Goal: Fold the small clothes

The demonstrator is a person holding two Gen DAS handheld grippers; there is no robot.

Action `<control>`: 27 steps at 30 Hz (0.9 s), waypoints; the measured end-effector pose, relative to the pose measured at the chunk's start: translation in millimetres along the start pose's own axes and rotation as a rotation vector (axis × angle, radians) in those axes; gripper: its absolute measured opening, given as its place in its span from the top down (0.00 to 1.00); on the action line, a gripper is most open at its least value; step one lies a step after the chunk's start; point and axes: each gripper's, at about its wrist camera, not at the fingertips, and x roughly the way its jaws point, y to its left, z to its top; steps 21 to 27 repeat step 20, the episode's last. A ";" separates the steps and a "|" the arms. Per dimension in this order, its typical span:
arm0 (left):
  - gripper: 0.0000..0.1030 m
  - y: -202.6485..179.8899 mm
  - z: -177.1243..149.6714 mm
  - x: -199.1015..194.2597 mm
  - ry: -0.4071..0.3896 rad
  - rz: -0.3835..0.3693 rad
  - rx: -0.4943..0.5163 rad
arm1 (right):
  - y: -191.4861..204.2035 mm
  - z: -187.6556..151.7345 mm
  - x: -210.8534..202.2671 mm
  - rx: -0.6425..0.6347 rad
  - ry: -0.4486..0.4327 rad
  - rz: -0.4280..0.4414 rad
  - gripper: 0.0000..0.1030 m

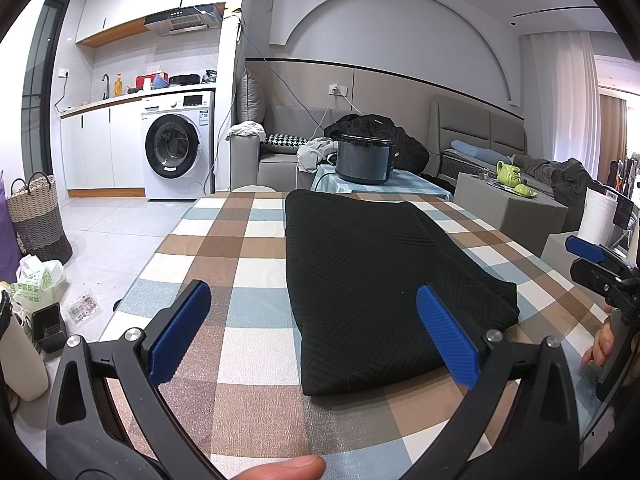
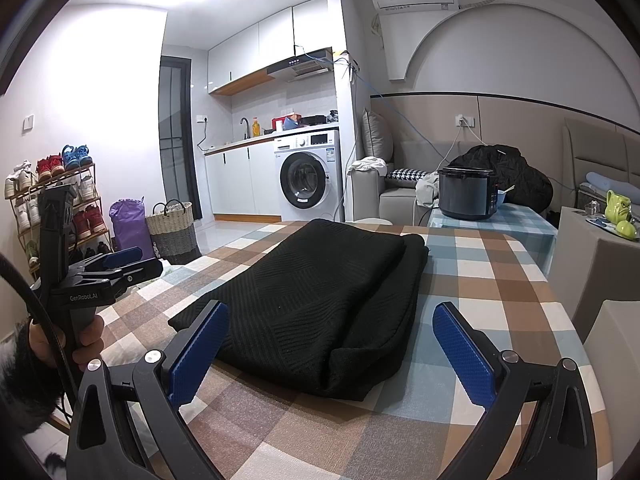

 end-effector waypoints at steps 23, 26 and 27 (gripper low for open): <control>0.00 -2.2 0.7 0.4 -0.001 -0.005 0.005 | 0.1 0.4 -0.6 0.001 0.001 0.000 0.00; 0.00 -2.2 0.7 0.4 -0.001 -0.005 0.005 | 0.1 0.4 -0.6 0.001 0.001 0.000 0.00; 0.00 -2.2 0.7 0.4 -0.001 -0.005 0.005 | 0.1 0.4 -0.6 0.001 0.001 0.000 0.00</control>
